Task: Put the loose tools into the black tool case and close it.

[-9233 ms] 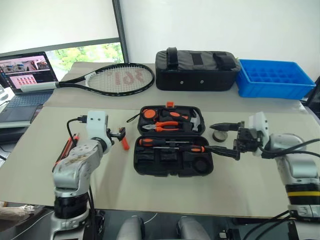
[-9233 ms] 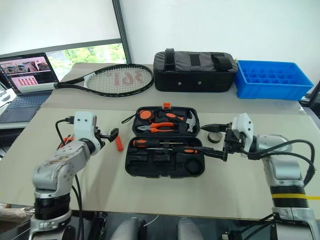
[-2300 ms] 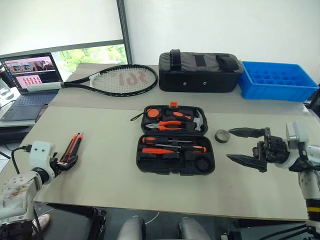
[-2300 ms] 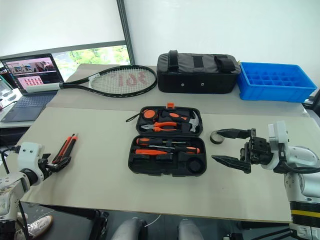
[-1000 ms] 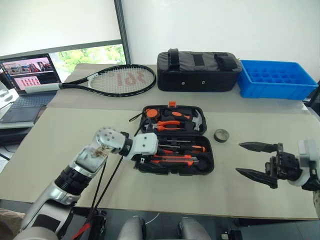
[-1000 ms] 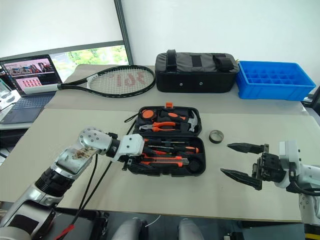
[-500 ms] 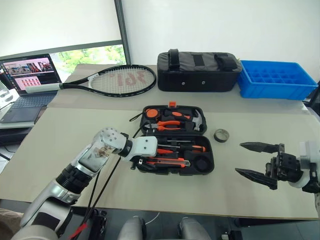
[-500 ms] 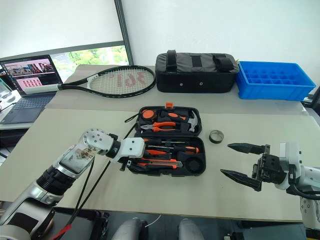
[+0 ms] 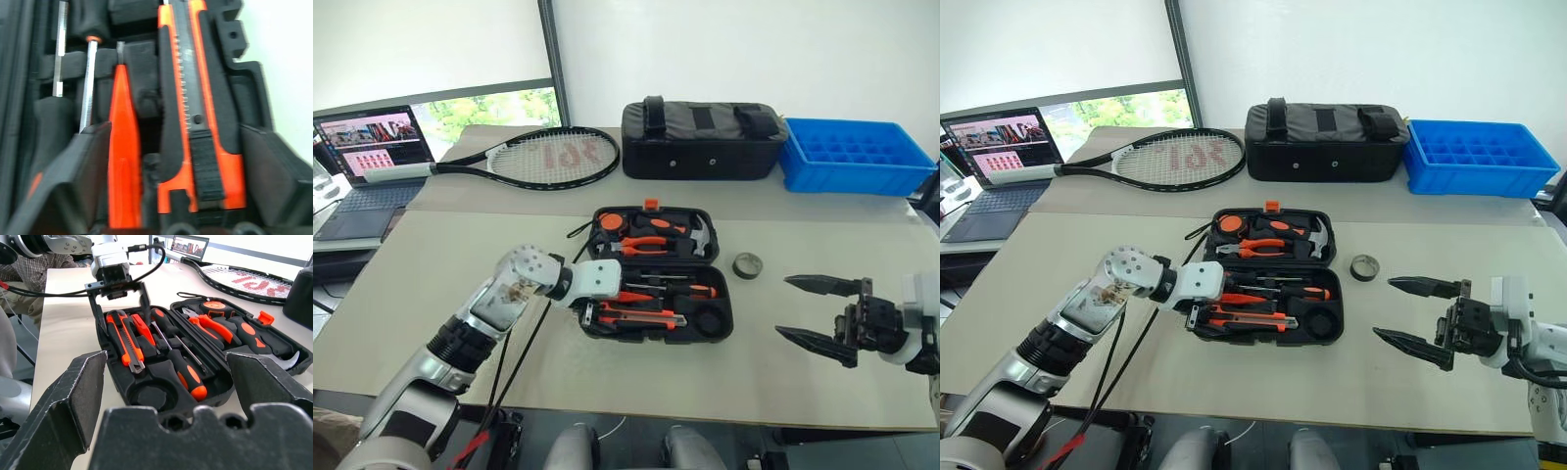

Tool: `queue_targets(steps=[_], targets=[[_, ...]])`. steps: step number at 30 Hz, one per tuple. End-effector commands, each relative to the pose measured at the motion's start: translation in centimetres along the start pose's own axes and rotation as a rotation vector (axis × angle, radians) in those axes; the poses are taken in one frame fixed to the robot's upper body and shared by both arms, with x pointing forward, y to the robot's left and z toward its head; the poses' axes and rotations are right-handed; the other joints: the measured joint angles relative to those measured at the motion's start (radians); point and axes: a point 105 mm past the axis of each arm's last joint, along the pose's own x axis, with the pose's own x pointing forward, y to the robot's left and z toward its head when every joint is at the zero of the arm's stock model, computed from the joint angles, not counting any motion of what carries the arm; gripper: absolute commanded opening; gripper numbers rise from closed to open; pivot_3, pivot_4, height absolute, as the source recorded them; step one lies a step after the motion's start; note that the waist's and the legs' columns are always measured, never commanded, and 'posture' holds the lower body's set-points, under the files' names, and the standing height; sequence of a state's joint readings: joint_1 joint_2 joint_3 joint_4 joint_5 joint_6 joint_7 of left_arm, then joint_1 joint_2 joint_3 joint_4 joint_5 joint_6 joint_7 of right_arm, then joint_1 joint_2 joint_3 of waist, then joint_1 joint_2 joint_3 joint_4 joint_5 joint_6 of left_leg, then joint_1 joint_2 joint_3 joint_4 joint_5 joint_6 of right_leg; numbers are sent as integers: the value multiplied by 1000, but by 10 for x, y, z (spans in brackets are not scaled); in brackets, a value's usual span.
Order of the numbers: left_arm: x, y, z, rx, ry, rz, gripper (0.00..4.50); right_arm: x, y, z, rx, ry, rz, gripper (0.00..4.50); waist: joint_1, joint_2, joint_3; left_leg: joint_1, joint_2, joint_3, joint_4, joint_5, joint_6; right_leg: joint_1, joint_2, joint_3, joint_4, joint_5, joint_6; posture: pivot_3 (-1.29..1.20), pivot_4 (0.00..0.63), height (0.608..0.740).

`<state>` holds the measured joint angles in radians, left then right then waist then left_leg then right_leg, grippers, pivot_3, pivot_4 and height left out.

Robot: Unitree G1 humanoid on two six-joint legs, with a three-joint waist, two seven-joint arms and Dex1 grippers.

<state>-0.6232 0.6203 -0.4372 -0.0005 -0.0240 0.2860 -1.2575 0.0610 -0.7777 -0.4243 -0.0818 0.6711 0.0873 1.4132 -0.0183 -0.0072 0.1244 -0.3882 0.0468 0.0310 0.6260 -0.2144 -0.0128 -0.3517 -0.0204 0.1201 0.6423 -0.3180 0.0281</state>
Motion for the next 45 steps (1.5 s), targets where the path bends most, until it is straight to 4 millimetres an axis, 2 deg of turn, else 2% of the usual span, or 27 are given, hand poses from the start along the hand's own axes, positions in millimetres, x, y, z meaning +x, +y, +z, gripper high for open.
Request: queue_targets(steps=[1,5,9,12,16,22,26,34,45], targets=[[-19,6,22,35,-90,35,4476,-4,-1,6,-48,-13,-15,4500,1,0,0,0,0,0,0,0,0,0,0,0,0,0,0,0,150,707],[-38,13,42,6,-204,61,4476,-5,-2,5,-51,-11,-18,4500,2,0,0,0,0,0,0,0,0,0,0,0,0,0,0,0,150,707],[-41,20,49,-39,-288,77,4476,-5,-3,4,-53,-12,-17,4500,3,0,0,0,0,0,0,0,0,0,0,-1,0,0,0,0,150,707],[-33,22,54,-88,-374,66,3731,-3,-4,4,-56,-15,-14,4500,4,1,0,0,0,0,1,0,0,0,0,-1,0,0,0,0,150,707],[-10,15,47,-111,-397,12,2103,-2,-5,5,-59,-15,-12,4500,2,1,0,0,0,0,1,0,0,0,0,-1,0,0,0,0,150,707],[18,10,34,-139,-395,-28,58,-3,-5,6,-65,-13,-15,4500,2,1,0,0,-1,0,1,0,0,0,0,0,0,0,0,0,150,707],[29,3,27,-138,-370,-60,58,-4,-4,6,-66,-11,-18,4500,2,1,0,0,-1,0,0,0,0,0,0,0,0,0,0,0,150,707],[32,-2,27,-120,-349,-96,58,-2,-2,7,-66,-10,-22,4500,2,1,0,0,-1,0,1,0,0,0,0,0,0,0,0,0,150,707],[48,-14,2,-102,-194,-151,58,2,-1,12,-69,0,-17,4500,3,1,-1,0,-1,0,1,0,0,1,0,0,0,0,0,0,150,707]])
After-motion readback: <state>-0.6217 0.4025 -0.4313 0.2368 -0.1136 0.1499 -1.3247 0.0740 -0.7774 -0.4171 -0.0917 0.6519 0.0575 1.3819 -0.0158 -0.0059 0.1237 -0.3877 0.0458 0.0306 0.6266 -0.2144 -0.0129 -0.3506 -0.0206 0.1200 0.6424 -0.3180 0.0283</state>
